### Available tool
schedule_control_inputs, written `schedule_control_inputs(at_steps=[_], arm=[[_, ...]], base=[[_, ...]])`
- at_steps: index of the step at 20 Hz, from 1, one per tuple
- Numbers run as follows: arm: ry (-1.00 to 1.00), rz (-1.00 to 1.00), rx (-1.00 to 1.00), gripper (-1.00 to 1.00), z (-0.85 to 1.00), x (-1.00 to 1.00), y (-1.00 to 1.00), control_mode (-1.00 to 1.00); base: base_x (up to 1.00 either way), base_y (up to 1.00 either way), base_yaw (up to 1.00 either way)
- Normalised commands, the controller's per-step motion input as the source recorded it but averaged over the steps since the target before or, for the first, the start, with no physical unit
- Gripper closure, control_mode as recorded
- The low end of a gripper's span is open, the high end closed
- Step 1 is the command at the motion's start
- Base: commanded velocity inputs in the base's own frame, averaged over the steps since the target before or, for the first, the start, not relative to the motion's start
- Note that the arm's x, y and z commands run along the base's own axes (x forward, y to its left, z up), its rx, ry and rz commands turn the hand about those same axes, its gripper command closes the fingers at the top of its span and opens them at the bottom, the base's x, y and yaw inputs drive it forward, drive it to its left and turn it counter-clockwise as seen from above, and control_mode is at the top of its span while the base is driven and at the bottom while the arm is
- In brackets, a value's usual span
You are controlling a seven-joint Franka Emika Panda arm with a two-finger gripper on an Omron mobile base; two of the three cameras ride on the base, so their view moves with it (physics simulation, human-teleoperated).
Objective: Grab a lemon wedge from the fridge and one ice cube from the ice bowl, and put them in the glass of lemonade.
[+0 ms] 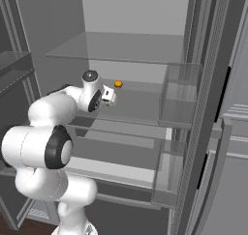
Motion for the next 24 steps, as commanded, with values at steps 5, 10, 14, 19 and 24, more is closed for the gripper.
schedule_control_inputs(at_steps=[5, 10, 14, 19, 24], arm=[[0.03, 0.00, -0.01, -1.00, -0.31, 0.42, 0.00, -1.00], [0.02, 0.00, -0.01, -1.00, -0.28, 0.45, 0.00, -1.00], [0.01, 0.00, 0.00, -1.00, -0.25, 0.49, 0.00, -1.00], [0.00, 0.00, 0.00, -1.00, -0.25, 0.54, 0.00, -1.00], [0.01, 0.00, 0.00, -1.00, -0.26, 0.53, 0.00, -1.00]], base=[[0.00, 0.00, 0.00], [0.00, 0.00, 0.00], [0.00, 0.00, 0.00], [0.00, 0.00, 0.00], [0.00, 0.00, 0.00]])
